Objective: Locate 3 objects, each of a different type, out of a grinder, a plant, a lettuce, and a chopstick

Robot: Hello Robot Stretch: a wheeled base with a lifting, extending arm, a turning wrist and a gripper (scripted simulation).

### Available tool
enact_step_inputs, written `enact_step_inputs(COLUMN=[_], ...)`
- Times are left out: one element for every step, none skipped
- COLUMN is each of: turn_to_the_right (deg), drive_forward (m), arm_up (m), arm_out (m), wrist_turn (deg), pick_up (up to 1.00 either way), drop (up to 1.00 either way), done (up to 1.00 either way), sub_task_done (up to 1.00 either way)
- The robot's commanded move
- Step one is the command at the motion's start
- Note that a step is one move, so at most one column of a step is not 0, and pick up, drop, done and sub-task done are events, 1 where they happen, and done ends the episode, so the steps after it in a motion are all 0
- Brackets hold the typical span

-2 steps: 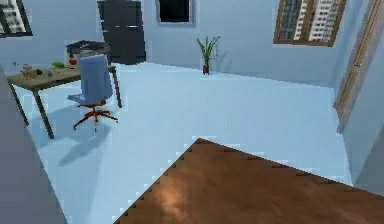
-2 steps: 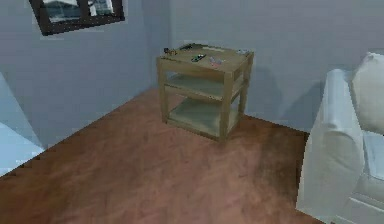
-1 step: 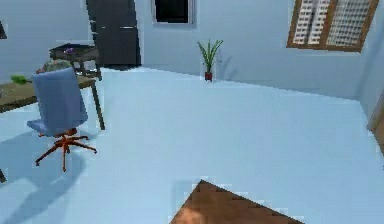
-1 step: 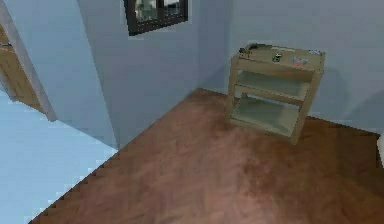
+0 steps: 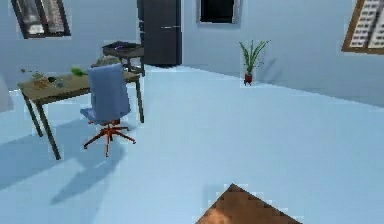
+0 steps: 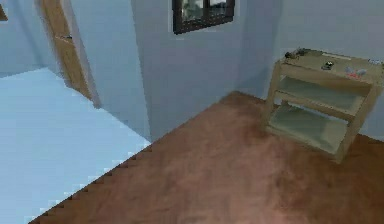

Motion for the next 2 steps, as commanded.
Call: enact_step_inputs(turn_to_the_right=[0.0,-45.0], drive_forward=[0.5,0.0], arm_up=[0.0,0.0], arm_out=[0.0,0.0], wrist_turn=[0.0,0.0], pick_up=[0.0,0.0], drop=[0.0,0.0], done=[0.0,0.0], sub_task_done=[0.0,0.0])
